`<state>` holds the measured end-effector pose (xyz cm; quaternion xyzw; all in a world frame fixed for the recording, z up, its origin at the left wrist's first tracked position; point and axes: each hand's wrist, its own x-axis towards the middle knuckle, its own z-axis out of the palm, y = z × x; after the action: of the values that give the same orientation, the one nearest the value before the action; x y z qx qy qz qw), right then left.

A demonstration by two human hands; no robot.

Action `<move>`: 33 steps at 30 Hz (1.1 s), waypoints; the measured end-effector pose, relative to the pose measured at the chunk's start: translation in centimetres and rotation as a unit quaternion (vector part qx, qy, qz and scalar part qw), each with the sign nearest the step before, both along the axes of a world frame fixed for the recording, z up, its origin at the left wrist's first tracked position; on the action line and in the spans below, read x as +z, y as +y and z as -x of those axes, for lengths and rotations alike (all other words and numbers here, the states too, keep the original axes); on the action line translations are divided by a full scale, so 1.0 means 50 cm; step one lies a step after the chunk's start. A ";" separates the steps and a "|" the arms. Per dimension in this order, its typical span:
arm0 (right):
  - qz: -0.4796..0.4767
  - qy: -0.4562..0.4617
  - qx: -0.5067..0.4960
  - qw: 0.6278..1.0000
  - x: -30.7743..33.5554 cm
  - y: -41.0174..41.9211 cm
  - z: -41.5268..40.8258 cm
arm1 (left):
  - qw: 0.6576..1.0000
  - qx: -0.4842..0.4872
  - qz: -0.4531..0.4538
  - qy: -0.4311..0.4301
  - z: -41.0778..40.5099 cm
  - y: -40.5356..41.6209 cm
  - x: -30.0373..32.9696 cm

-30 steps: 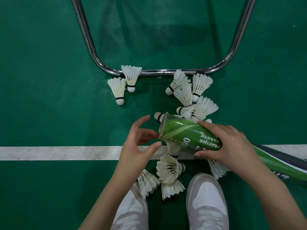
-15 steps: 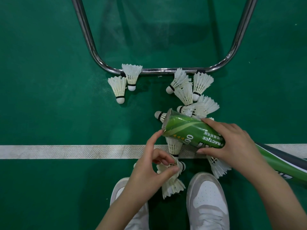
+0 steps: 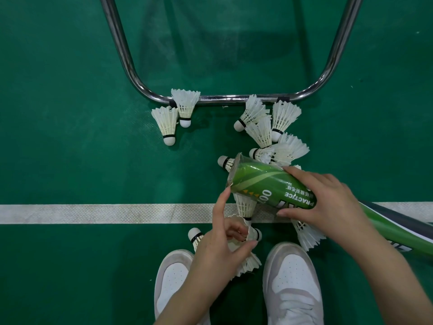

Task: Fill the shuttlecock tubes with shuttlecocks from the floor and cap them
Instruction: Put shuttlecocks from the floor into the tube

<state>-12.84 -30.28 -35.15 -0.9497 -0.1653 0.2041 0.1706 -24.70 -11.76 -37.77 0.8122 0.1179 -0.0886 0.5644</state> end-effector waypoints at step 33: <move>-0.002 0.002 0.001 1.000 -0.002 0.000 0.002 | 0.949 0.294 0.106 -0.046 -0.080 0.120 0.066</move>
<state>-12.94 -30.26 -35.26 -0.9486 -0.1664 0.2061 0.1731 -20.68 -5.73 -34.49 0.6803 0.3149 0.1065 0.6532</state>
